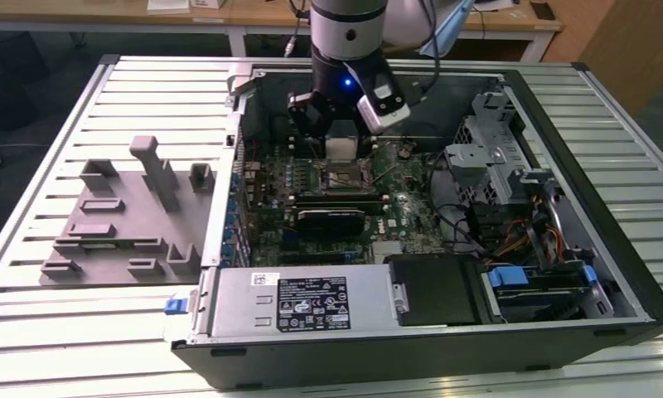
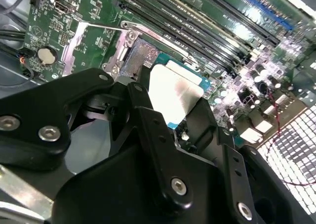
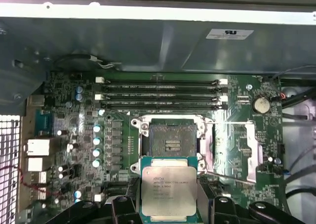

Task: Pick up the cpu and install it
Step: 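Pick up the cpu and move it towards the insertion slot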

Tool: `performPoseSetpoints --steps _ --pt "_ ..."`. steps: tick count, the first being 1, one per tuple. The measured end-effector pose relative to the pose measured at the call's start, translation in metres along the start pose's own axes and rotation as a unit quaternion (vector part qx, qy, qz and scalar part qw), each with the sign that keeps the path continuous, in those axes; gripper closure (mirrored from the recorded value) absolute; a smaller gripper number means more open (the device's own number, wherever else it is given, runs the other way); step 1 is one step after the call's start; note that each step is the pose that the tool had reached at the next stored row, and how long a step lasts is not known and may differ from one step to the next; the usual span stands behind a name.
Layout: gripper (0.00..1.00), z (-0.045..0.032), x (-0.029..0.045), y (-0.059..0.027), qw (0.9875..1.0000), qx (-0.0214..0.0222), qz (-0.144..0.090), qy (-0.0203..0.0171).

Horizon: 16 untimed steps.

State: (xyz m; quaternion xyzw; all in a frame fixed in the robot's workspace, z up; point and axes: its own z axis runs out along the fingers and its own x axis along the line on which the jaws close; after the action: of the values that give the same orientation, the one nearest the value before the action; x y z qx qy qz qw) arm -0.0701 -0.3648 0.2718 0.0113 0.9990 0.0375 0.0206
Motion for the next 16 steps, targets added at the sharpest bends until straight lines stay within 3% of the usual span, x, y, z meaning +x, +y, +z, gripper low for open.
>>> performPoseSetpoints --steps 16 --pt "0.46 0.0218 -0.0002 0.0163 1.0000 0.0005 0.000 0.0000"
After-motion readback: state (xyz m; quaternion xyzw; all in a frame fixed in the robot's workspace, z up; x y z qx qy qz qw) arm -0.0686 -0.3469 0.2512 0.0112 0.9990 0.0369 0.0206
